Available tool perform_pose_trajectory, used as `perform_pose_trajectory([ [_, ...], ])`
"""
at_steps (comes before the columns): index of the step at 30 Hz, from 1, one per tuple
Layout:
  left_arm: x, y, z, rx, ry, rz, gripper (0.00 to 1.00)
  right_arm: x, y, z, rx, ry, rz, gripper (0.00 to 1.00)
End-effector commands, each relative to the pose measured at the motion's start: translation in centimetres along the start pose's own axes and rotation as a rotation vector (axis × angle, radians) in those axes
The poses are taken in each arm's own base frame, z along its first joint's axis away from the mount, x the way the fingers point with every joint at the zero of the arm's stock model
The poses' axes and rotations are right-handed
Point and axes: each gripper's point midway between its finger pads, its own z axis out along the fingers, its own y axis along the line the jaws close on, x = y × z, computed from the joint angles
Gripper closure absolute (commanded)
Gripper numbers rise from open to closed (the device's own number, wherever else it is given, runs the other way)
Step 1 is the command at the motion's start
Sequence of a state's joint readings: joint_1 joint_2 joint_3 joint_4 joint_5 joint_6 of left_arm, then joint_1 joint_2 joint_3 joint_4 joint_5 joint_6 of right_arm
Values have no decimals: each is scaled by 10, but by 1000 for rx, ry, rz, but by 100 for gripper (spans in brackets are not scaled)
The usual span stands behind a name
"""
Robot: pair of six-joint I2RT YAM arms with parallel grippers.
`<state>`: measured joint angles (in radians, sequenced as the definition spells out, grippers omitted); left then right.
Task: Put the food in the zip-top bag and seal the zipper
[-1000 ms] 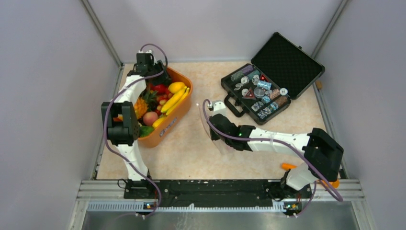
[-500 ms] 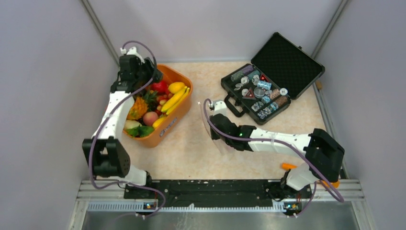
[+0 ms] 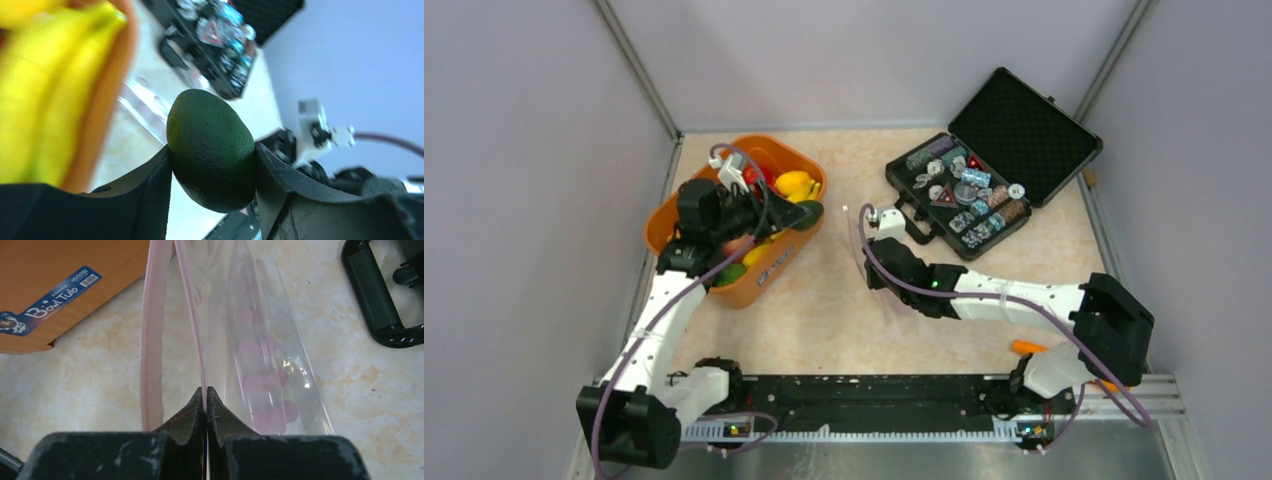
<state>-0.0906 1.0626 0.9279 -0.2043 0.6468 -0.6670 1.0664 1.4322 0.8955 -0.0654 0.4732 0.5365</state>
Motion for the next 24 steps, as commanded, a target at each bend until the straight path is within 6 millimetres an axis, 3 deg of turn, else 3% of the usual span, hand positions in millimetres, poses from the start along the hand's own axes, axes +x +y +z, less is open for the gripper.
perform_pose_trajectory([
  [1, 25, -61, -16, 256, 39, -6, 75, -23, 4, -6, -8, -79, 53, 100],
  [4, 39, -75, -14, 309, 61, -15, 75, -20, 4, -5, -11, -72, 59, 100],
  [10, 83, -65, -2, 308, 178, -75, 76, -18, 3, -5, -7, -66, 62, 100],
  [17, 89, -44, 11, 180, 190, -99, 73, -18, 2, -6, -2, -67, 56, 100],
  [24, 98, -39, 27, 154, 253, -118, 74, -16, 0, -3, 18, -52, 30, 100],
])
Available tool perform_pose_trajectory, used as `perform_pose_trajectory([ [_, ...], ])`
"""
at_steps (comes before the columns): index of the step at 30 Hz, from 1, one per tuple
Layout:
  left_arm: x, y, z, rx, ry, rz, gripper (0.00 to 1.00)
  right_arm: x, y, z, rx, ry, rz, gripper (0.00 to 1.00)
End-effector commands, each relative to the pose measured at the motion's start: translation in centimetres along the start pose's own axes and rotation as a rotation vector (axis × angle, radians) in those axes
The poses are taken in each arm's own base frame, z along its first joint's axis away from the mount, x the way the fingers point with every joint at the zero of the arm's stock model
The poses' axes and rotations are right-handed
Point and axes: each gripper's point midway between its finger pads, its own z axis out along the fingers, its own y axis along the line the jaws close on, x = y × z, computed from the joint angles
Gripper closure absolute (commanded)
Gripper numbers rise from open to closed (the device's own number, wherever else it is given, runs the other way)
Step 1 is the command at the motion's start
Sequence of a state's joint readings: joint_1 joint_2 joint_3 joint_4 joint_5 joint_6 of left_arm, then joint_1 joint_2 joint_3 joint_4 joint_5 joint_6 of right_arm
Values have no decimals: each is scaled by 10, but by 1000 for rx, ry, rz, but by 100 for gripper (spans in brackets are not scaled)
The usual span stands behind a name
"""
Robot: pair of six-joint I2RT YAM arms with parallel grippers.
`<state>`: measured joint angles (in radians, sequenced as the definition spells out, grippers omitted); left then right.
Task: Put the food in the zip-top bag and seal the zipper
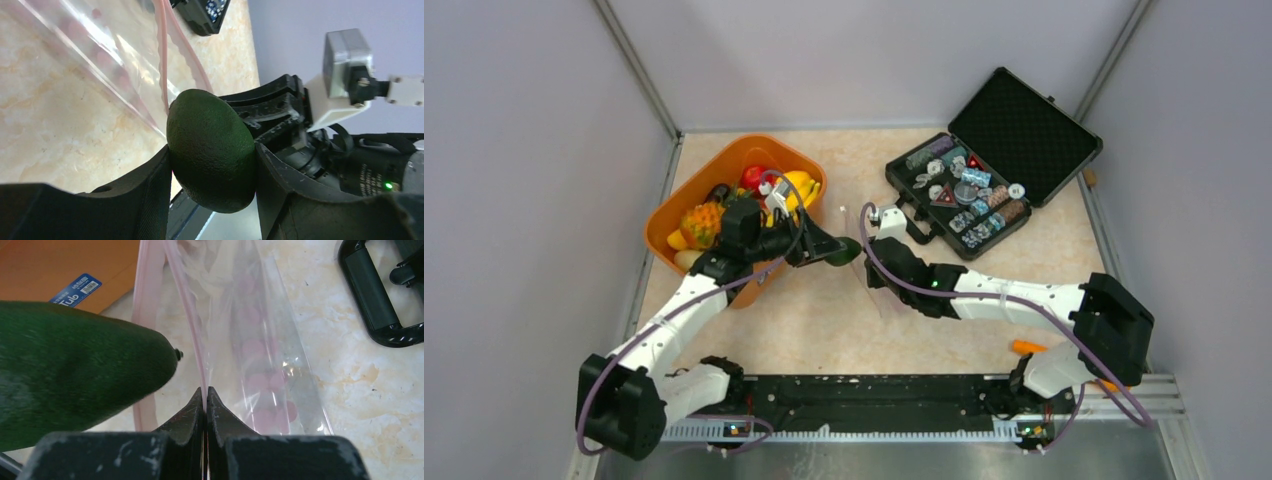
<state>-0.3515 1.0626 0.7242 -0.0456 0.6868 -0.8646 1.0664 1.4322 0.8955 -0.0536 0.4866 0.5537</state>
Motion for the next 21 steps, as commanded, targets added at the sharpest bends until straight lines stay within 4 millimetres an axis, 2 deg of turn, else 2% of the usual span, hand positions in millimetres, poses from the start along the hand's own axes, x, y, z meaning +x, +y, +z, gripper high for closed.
perform_pose_trajectory([
  [1, -8, -8, 6, -9, -8, 34, 74, -13, -1, -4, 15, -37, 4, 100],
  [7, -5, 9, 10, -110, -6, 40, 75, -16, 5, -7, 23, -50, -49, 100],
  [14, -1, 18, 23, -191, -26, 49, 74, -27, 19, -15, 20, -88, -69, 100],
  [21, -2, 31, 26, -290, -70, 62, 68, -39, 25, -27, -15, -128, -19, 100],
])
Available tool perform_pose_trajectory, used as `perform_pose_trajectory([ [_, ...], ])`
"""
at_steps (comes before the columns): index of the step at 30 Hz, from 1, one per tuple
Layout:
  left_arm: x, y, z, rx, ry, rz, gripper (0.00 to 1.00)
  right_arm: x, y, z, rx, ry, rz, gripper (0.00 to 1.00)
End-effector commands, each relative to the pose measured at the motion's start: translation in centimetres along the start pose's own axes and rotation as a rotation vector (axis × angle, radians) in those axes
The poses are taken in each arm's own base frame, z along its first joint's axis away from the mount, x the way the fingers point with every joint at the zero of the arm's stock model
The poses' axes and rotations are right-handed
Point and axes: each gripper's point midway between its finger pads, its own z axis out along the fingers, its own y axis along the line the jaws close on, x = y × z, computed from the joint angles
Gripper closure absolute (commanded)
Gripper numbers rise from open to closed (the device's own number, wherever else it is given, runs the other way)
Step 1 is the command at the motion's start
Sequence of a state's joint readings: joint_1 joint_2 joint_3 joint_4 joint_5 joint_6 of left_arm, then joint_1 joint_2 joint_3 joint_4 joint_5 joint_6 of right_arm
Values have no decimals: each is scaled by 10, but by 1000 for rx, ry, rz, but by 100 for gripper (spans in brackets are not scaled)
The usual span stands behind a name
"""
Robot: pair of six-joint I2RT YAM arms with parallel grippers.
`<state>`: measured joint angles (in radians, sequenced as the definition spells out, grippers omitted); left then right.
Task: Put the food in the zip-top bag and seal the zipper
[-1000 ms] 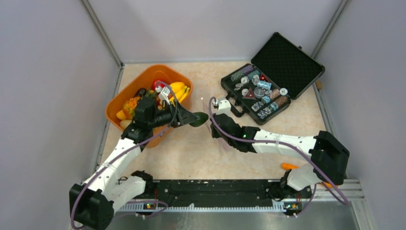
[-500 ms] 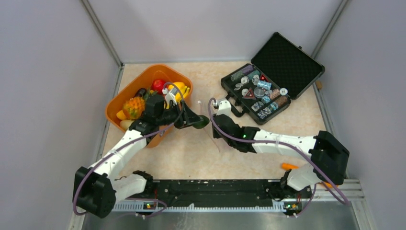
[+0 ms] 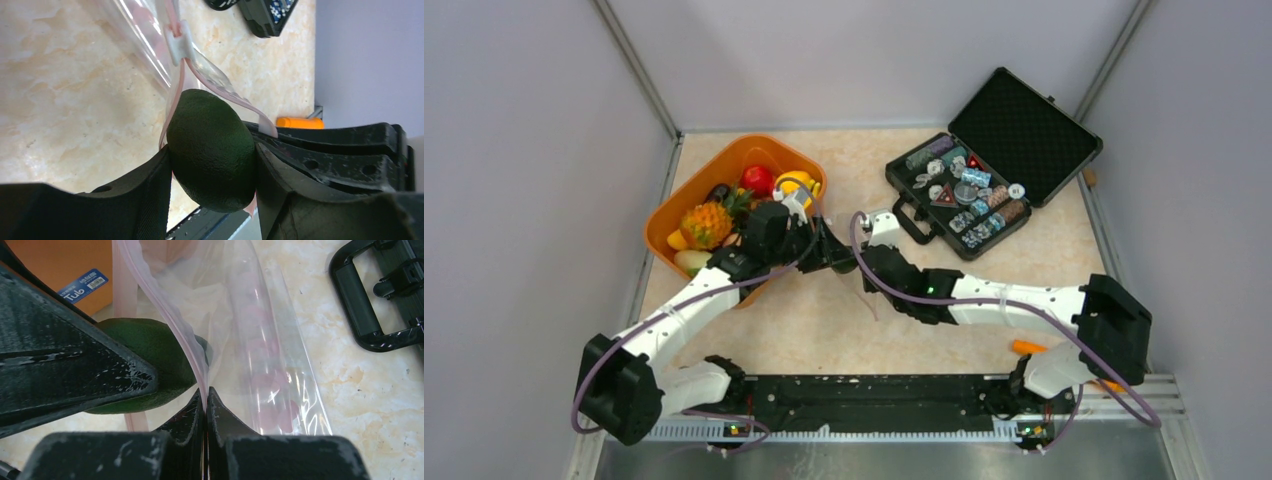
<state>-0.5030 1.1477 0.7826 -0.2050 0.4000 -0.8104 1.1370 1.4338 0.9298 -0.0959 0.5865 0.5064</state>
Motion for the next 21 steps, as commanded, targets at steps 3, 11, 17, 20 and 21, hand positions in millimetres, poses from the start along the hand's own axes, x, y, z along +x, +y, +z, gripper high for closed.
perform_pose_trajectory([
  [3, -22, -15, 2, 3, -91, 37, 56, -43, 15, -21, -70, -107, 91, 100],
  [11, -24, -40, 1, 63, -84, 88, 26, -53, 12, -32, -93, -135, 142, 100],
  [17, -30, -56, -17, 89, -116, 147, 18, -48, 3, -29, -79, -115, 175, 100],
  [20, -35, -59, -31, 68, -148, 188, 14, -50, 0, -29, -93, -112, 202, 100],
  [21, -37, -60, -34, 62, -160, 201, 12, -52, 0, -30, -102, -114, 210, 100],
])
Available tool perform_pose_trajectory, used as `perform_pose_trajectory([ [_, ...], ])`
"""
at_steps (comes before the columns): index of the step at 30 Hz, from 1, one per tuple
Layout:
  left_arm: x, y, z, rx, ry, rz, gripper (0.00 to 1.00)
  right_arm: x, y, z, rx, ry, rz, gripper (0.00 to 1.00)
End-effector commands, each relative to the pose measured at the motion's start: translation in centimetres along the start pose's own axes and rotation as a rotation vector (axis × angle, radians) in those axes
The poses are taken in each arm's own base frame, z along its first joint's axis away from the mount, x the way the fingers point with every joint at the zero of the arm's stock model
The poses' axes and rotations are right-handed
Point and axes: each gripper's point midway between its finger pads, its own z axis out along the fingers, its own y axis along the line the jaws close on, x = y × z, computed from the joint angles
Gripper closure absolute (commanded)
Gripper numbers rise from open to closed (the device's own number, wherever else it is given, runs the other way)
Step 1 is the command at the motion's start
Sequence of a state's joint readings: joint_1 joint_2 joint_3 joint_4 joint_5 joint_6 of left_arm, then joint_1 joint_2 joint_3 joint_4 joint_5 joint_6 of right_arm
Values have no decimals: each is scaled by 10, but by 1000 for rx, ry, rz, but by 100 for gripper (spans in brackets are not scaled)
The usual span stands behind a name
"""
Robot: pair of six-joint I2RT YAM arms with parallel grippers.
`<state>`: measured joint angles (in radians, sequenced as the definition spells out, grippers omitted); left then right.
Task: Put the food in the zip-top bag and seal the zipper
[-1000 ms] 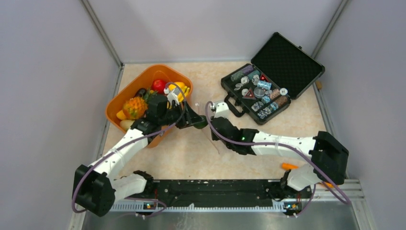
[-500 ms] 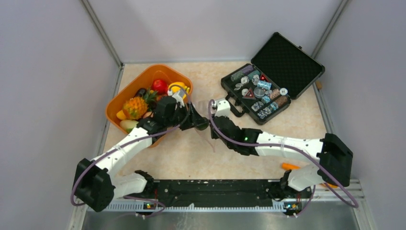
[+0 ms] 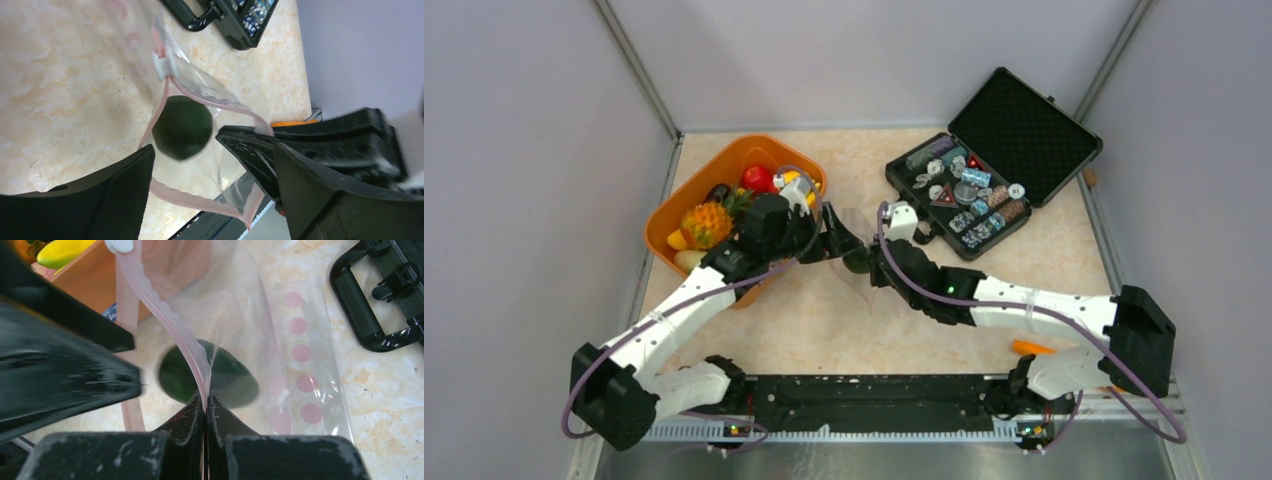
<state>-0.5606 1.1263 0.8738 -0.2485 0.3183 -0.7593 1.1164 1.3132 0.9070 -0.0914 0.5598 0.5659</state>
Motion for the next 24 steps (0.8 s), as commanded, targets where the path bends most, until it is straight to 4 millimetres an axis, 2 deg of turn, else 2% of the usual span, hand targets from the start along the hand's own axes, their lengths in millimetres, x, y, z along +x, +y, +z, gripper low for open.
perform_pose_trajectory([
  [1, -29, -30, -27, 48, -106, 113, 10, -24, 6, -8, -62, -51, 95, 100],
  [5, -30, -34, -34, 46, -102, 133, 9, -27, 9, -8, -116, -40, 143, 100],
  [11, -18, -3, -33, -68, -98, 114, 11, -47, 8, -17, -119, -83, 136, 100],
  [17, -7, -5, -22, -70, -59, 105, 20, -49, 11, -15, -126, -82, 123, 100],
  [24, -14, -20, -11, -63, -52, 146, 22, -43, 9, -13, -110, -57, 76, 100],
])
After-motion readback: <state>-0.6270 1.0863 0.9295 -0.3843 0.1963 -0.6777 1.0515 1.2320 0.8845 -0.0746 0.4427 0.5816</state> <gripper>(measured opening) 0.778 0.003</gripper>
